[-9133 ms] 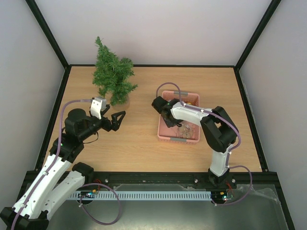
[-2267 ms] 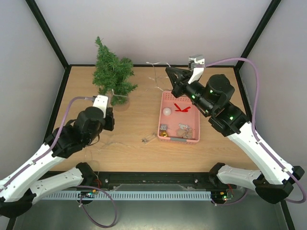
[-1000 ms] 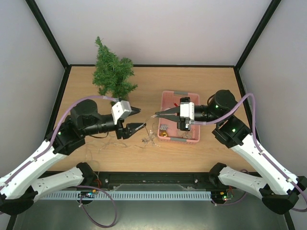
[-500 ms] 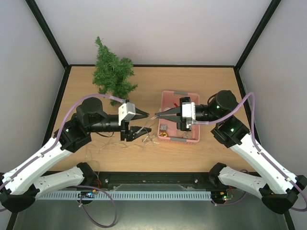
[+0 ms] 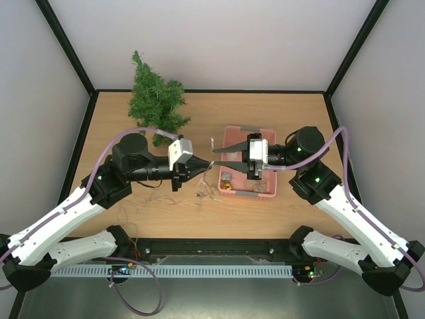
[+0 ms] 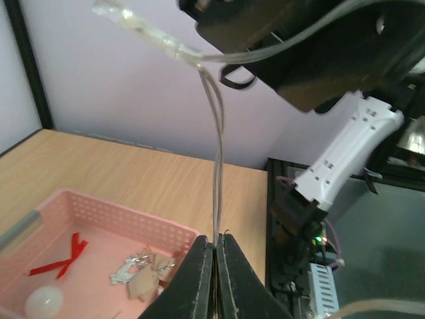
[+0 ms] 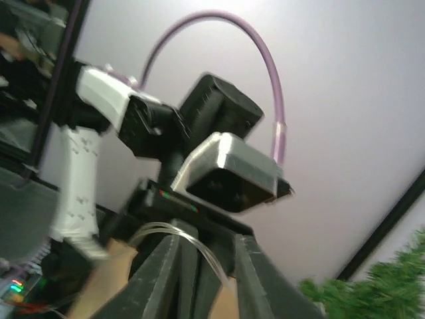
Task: Decorate the small christmas tree
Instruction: Adjust the decoration item at the center of the board.
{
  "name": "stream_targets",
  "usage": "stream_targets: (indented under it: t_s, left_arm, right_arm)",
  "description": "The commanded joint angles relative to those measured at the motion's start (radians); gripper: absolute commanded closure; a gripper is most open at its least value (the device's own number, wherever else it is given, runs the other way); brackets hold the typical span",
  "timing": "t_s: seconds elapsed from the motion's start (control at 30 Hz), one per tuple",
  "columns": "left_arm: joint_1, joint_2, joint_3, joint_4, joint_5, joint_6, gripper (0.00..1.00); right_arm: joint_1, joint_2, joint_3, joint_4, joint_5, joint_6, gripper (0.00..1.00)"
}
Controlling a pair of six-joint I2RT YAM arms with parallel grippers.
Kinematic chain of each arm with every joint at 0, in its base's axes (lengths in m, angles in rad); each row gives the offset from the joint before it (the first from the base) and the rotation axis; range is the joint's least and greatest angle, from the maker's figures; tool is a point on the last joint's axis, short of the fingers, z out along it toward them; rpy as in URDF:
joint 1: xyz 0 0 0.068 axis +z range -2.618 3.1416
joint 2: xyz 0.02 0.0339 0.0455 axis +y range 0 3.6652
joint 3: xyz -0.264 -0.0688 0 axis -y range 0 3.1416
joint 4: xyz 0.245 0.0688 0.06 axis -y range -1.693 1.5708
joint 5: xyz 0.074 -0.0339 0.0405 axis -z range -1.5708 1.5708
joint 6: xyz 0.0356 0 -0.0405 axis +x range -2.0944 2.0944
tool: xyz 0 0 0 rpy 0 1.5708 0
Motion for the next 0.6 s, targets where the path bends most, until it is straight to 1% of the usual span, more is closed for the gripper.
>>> stream_targets:
  t_s: [0.0, 0.07, 0.1, 0.2, 0.27, 0.43, 0.57]
  left_arm:
    - [-0.001, -0.042, 0.013, 0.006, -0.195, 0.017, 0.97]
    - [-0.001, -0.044, 0.041, -0.023, -0.306, 0.029, 0.98]
    - [-0.001, -0.044, 0.050, -0.029, -0.356, 0.028, 0.98]
    - [0.000, -0.049, 0.073, -0.017, -0.477, 0.020, 0.98]
    - [-0.001, -0.052, 0.088, 0.001, -0.548, 0.014, 0.98]
    - [0.000, -0.016, 0.164, -0.012, -0.630, 0.053, 0.98]
    - [-0.001, 0.016, 0.229, -0.029, -0.714, 0.057, 0.98]
  right_arm:
    - [0.005, -0.044, -0.064, 0.096, 0.114, 0.068, 0.70]
    - [0.004, -0.086, -0.121, 0.151, 0.191, 0.132, 0.60]
    - [0.005, -0.106, -0.152, 0.176, 0.234, 0.168, 0.56]
    - [0.004, -0.145, -0.232, 0.216, 0.374, 0.257, 0.51]
    - [0.004, -0.159, -0.277, 0.248, 0.438, 0.326, 0.50]
    - [0.004, -0.177, -0.361, 0.355, 0.516, 0.476, 0.50]
    - [0.005, -0.123, -0.397, 0.438, 0.541, 0.512, 0.52]
